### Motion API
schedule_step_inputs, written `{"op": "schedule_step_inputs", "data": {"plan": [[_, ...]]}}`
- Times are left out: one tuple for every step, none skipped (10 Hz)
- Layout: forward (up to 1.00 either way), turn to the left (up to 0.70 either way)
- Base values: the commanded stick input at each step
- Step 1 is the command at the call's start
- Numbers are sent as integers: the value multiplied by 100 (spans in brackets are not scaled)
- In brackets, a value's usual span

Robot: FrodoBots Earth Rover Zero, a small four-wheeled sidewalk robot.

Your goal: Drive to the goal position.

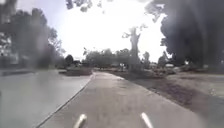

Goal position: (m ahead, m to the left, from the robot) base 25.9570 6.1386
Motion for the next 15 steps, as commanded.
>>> {"op": "schedule_step_inputs", "data": {"plan": [[100,0],[100,0],[100,0],[100,0],[100,0],[100,0],[100,0],[100,0],[100,0],[100,0],[100,2],[100,5],[100,32],[100,17],[100,2]]}}
